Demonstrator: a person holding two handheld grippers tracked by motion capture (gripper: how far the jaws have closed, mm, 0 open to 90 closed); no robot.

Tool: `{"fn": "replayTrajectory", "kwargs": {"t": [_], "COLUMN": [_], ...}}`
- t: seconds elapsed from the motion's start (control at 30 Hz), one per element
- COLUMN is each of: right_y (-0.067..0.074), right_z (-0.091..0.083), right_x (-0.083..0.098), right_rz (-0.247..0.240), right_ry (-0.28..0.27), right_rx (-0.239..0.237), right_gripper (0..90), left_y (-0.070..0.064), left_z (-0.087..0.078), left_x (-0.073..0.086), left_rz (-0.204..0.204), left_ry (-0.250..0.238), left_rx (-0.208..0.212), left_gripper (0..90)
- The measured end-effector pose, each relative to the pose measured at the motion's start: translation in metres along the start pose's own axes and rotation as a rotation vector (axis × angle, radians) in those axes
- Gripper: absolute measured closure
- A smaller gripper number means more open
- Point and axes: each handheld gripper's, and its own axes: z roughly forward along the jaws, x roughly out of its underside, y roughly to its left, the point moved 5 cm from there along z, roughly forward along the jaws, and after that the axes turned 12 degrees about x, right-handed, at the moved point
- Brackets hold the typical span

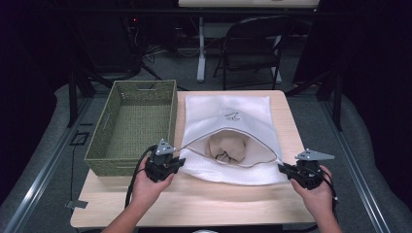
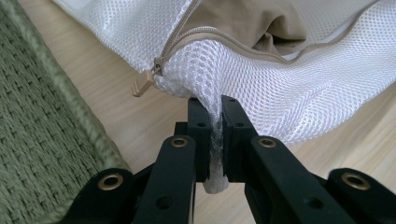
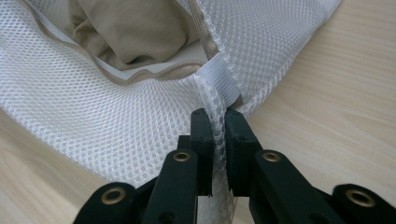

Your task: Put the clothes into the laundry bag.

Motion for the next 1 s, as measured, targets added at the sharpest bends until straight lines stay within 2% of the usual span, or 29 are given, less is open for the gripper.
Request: {"fn": "replayTrajectory", "kwargs": {"t": [0.27, 0.43, 0.73, 1.0], "right_y": [-0.002, -0.002, -0.004, -0.01], "right_z": [-0.006, -0.01, -0.018, -0.023], "right_x": [-0.018, -0.029, -0.051, -0.069], "right_rz": [-0.002, -0.025, -0.07, -0.08], "right_ry": [-0.039, -0.042, -0.036, -0.05], "right_rx": [-0.005, 0.0, 0.006, 0.02], "right_gripper": [83.2, 83.2, 83.2, 83.2], "left_y": [0.003, 0.004, 0.01, 0.017], "left_z": [-0.005, -0.008, -0.019, -0.026], "left_x": [-0.017, -0.03, -0.056, -0.073], "left_rz": [0.001, 0.01, 0.014, 0.017], "left_ry": [0.005, 0.033, 0.051, 0.057], "left_rx": [0.01, 0.021, 0.021, 0.018], "left_gripper": [84.2, 84.2, 84.2, 84.1]}}
